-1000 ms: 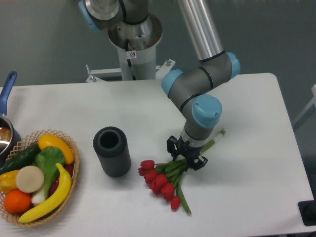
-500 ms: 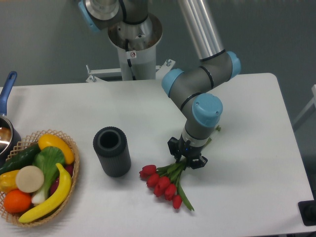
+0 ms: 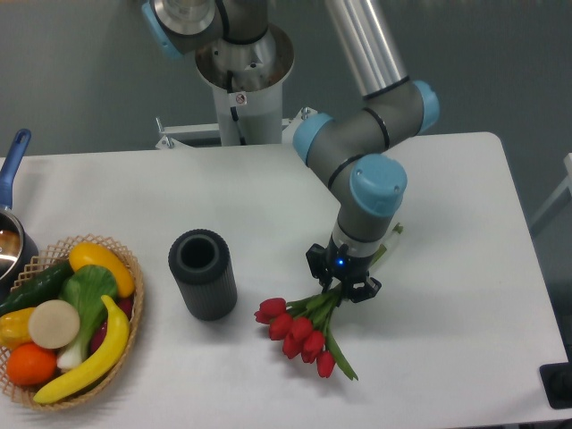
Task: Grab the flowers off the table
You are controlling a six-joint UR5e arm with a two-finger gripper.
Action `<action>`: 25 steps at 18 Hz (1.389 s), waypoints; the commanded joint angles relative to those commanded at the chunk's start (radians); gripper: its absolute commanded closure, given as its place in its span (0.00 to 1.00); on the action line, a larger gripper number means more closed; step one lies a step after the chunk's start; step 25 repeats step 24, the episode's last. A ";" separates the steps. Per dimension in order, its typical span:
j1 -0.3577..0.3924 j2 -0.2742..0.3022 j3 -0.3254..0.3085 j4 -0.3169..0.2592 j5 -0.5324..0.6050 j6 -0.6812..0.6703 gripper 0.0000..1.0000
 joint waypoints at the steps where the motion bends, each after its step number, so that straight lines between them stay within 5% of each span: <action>1: 0.011 0.023 0.002 0.000 -0.035 -0.002 0.65; 10: 0.084 0.175 0.006 0.000 -0.249 -0.045 0.65; 25: 0.154 0.223 0.014 0.000 -0.366 -0.045 0.65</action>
